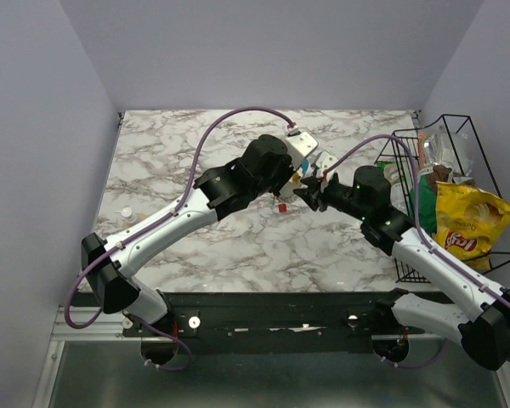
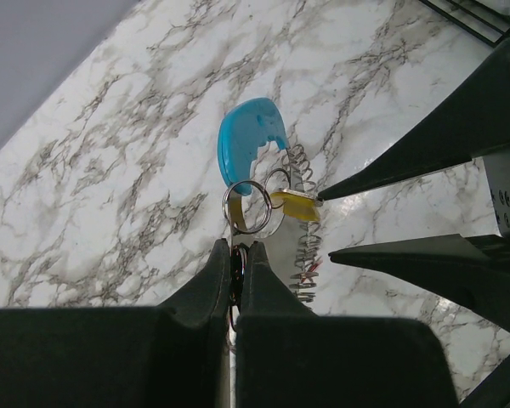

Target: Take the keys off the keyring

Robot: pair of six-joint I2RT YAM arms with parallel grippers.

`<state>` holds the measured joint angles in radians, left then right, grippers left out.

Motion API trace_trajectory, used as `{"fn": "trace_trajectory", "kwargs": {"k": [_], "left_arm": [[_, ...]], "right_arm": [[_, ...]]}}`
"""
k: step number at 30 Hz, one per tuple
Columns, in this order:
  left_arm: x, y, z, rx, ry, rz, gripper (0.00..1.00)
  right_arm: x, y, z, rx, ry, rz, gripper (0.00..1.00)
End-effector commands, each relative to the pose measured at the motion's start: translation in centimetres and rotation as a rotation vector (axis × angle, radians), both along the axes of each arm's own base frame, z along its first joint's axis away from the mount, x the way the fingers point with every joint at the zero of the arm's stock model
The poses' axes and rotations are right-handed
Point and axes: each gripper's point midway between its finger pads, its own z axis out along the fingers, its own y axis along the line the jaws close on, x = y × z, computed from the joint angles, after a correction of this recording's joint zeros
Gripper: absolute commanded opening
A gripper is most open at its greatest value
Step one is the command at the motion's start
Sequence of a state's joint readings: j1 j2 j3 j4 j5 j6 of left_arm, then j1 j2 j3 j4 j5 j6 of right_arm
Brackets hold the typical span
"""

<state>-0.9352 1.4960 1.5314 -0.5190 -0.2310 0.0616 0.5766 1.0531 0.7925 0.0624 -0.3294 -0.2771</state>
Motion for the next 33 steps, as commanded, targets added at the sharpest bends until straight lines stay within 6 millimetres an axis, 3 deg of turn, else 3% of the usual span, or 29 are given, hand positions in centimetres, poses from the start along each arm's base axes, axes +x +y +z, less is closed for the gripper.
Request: {"fn": "trace_trajectory", "kwargs": {"k": [1,16,25,28,32,33], "left_arm": [[-0.4,-0.5,3.6,-0.129,-0.013,-0.028,0.00],[-0.6,-0.9,2.6,-0.199,0.085,-0.074,0.00],[-0.6,-1.3,2.1,-0.204,0.110,-0.081,0.00],[-0.8,-1.6,2.1,-0.212,0.123,-0.096,0.00],[-0.8,-1.4,2.1,-0.216,0.125,-0.095,0.00],[-0.8,-1.3,2.1,-0.215,0.122,-0.095,0.00]], "right_arm": [[0.5,0.5,2.0,0.073,-0.008,-0.013,0.43],[2.2,-0.3,4.2,0.118,-0.073,-0.106,0.33],[2.6,0.0,4.3,0.126,-0.079,-0.106,0.27],[2.8,0.1,4.4,0.124,-0.081,-0.104,0.22],[2.8,0.0,4.5,0.118,-0.090,-0.112,0.01],[2.8,-0.1,4.4,0.114,-0.091,-0.112,0.01]]}}
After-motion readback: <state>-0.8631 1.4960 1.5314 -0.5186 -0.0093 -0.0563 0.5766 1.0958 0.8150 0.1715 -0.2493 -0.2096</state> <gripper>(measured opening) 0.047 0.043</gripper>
